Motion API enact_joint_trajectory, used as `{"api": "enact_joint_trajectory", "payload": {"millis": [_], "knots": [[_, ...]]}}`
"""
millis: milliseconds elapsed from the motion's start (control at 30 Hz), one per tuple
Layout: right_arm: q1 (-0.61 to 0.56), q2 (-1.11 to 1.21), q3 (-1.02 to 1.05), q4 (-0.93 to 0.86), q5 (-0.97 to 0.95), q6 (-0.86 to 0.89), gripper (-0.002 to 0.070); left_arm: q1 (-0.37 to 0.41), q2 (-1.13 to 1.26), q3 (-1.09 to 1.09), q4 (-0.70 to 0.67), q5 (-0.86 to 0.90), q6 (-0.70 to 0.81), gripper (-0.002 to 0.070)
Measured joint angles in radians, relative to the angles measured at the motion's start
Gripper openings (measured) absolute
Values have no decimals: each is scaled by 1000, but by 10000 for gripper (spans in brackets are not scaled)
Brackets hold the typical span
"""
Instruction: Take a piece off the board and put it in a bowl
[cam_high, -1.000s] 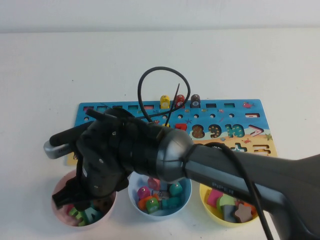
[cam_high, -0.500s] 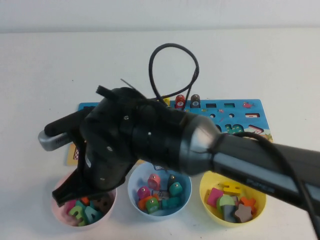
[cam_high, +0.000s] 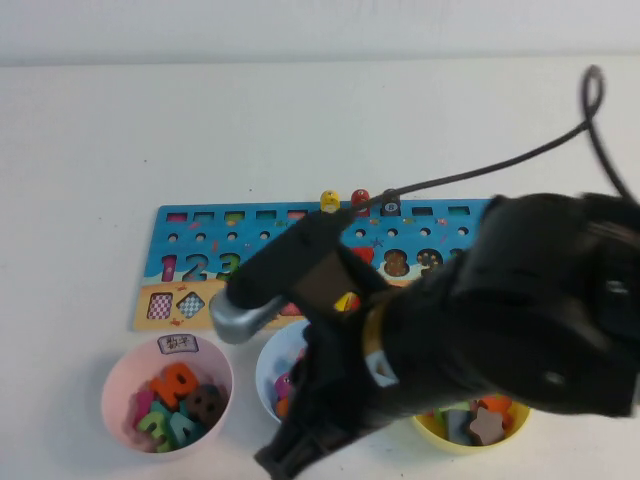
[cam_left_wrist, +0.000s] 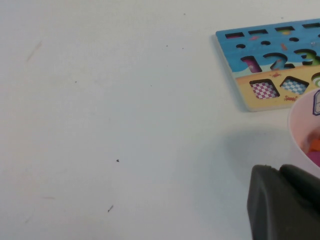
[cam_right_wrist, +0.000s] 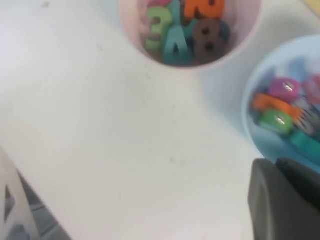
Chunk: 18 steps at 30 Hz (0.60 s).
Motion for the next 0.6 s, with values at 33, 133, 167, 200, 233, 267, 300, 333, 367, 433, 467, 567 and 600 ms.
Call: {"api": "enact_joint_trajectory", "payload": {"millis": [33,133,167,200,233,267,300,333,367,433,467,567,600], "knots": [[0,-41,34,-3,-5,-6,-15,0,0,0,0,0,0,-3],[0,-154,126,-25,-15,-15,-15,0,0,0,0,0,0,-3],[0,-186,153,-30,-15,-17,-15,0,0,0,0,0,0,-3],[0,-224,187,-37,-15,-17,-15,0,0,0,0,0,0,-3],[0,-261,222,-46,-15,-19,-15,0,0,0,0,0,0,-3],[0,-298,257,-55,-15,-20,-15,0,0,0,0,0,0,-3],[0,-331,292,-60,-15,-21,-15,0,0,0,0,0,0,-3],[0,-362,325,-62,-15,-21,-15,0,0,0,0,0,0,-3],[0,-391,355,-64,-11,-21,-15,0,0,0,0,0,0,-3],[0,-432,396,-64,8,-21,-15,0,0,0,0,0,0,-3],[0,-449,410,-62,23,-21,-15,0,0,0,0,0,0,-4],[0,-472,425,-56,58,-21,-15,0,0,0,0,0,0,-3],[0,-474,430,-56,63,-21,-15,0,0,0,0,0,0,-3]]}}
